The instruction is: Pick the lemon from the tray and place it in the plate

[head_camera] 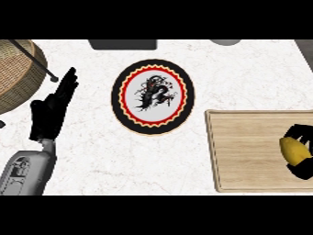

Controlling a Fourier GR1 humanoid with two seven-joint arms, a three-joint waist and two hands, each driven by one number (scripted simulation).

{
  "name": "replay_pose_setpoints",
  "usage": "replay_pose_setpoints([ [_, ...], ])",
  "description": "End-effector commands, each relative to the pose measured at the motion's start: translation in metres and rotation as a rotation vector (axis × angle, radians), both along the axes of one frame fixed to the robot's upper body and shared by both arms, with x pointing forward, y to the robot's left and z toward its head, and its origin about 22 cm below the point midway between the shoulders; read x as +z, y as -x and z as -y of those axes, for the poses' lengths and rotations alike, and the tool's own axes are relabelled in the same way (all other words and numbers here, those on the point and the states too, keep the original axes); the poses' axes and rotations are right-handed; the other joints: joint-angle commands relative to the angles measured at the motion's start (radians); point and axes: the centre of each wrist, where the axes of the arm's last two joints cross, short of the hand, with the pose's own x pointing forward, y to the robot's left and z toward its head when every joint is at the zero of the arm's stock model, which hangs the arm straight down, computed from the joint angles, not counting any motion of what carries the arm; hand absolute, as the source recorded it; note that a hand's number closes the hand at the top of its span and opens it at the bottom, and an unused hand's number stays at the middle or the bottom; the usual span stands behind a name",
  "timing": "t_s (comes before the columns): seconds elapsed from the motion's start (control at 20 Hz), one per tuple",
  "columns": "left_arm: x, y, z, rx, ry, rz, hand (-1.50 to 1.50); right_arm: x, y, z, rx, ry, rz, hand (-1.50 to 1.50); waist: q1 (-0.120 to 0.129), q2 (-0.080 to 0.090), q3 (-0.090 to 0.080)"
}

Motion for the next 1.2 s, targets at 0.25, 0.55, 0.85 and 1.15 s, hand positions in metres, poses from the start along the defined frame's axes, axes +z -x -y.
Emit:
replay_pose_setpoints([
  [0.25, -0.004, 0.000, -0.001, -0.011, 0.003, -0.009, 0.00, 0.011, -0.073, -0.050, 0.189, 0.088, 0.103, 1.50, 0.011, 0.002, 0.000],
  [0.55, 0.010, -0.009, -0.006, -0.002, -0.015, 0.009, 0.00, 0.044, -0.077, -0.073, 0.239, 0.016, 0.518, 1.50, 0.002, -0.001, 0.001],
  [0.85, 0.007, -0.001, 0.002, 0.001, 0.011, -0.008, 0.00, 0.084, -0.077, -0.086, 0.368, -0.096, 0.725, 1.50, -0.001, -0.004, 0.000],
  [1.15, -0.015, 0.003, -0.010, -0.001, 0.010, -0.006, 0.00, 0.113, -0.086, -0.152, 0.512, -0.236, 0.735, 1.50, 0.001, -0.001, -0.001],
])
